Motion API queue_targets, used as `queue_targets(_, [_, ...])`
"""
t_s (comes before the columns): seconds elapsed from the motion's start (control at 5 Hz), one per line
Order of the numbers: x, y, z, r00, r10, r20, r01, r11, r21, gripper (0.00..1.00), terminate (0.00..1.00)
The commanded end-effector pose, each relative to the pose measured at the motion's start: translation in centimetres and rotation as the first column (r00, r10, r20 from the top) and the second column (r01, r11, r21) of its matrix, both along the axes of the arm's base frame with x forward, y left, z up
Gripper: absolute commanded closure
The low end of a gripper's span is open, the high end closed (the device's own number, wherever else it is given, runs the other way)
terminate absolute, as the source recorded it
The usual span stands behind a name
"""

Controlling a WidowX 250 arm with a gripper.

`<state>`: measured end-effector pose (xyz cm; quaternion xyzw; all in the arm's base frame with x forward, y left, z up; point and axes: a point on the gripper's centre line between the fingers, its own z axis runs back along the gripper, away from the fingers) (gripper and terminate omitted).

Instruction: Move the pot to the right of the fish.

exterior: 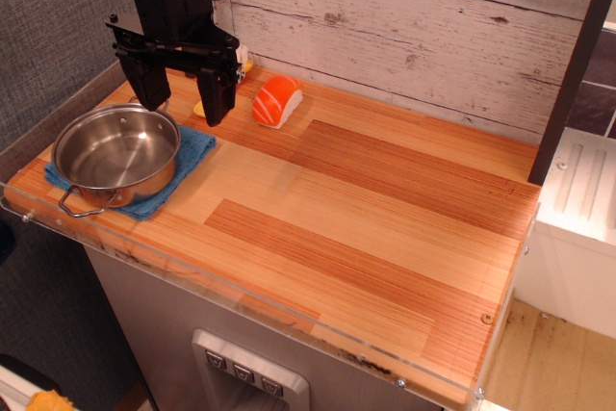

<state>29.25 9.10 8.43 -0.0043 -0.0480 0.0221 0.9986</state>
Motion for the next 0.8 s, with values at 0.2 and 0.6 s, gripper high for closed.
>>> queue_targets(0.2, [-0.3,0.1,-0.9,1.000,0.007,-0.008,-0.007,1.000,0.025,0.00,0.00])
queue_targets(0.6, [-0.4,0.5,-4.1,0.997,0.021,-0.077,-0.017,0.998,0.054,0.00,0.00])
